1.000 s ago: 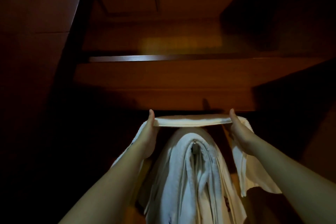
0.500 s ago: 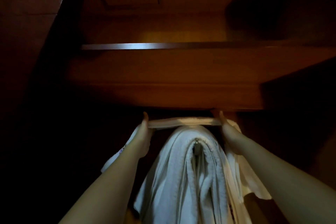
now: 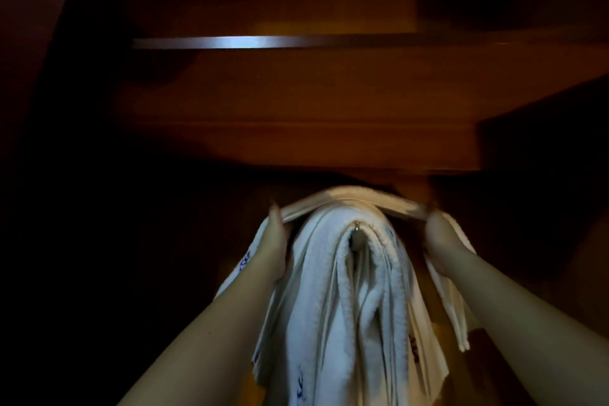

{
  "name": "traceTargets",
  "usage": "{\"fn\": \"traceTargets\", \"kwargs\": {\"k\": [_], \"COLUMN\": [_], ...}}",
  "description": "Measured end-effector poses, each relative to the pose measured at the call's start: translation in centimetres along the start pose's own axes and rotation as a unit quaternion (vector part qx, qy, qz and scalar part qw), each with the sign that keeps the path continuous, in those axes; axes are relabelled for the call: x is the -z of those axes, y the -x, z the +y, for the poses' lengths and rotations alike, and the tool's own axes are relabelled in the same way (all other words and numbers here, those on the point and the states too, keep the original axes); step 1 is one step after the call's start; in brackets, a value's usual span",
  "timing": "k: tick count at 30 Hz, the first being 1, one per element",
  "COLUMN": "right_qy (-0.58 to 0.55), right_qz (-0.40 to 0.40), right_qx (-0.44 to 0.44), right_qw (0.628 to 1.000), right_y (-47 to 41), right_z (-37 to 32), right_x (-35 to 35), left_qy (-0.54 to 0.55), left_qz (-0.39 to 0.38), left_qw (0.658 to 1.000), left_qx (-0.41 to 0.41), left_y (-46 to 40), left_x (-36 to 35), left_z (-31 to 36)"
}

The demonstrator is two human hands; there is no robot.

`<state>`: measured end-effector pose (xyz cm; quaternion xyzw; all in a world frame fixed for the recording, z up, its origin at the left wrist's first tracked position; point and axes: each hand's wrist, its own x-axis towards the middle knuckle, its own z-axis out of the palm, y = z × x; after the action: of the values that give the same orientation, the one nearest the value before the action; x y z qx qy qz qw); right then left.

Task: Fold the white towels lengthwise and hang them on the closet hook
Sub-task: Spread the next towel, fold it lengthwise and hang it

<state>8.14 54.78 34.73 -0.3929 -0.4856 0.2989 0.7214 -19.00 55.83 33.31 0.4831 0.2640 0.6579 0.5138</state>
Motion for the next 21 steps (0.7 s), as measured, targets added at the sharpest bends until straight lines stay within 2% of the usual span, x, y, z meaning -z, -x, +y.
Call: {"fn": "traceTargets", "kwargs": {"k": [2, 3, 8, 11, 21], "right_qy": [0.006, 0.007, 0.009, -0.018, -0.056], "right_qz": [0.060, 0.063, 0.013, -0.006, 0.021], "right_qx": [-0.014, -0.022, -0.058, -0.066, -0.159], "right_qw": [0.998, 0.998, 0.998, 0.998, 0.985], "right_y": [0.7, 1.2, 3.4, 4.0, 7.0], "right_z": [0.6, 1.0, 3.0, 3.3, 6.2], "right_x": [-0.4, -0.6, -2.4, -3.0, -2.6], "left_qy": [0.010, 0.001, -0.020, 0.011, -0.047], "left_qz": [0.041, 0.064, 0.115, 0.110, 0.124], "left_qw": [0.999, 0.998, 0.993, 0.992, 0.990], "left_qx": [0.001, -0.002, 0.023, 0.053, 0.051], "left_y": [0.6, 1.0, 2.8, 4.1, 4.2], "left_x": [0.3, 0.4, 0.4, -0.6, -1.3], "left_z": [-0.8, -1.1, -4.6, -6.2, -4.2]}}
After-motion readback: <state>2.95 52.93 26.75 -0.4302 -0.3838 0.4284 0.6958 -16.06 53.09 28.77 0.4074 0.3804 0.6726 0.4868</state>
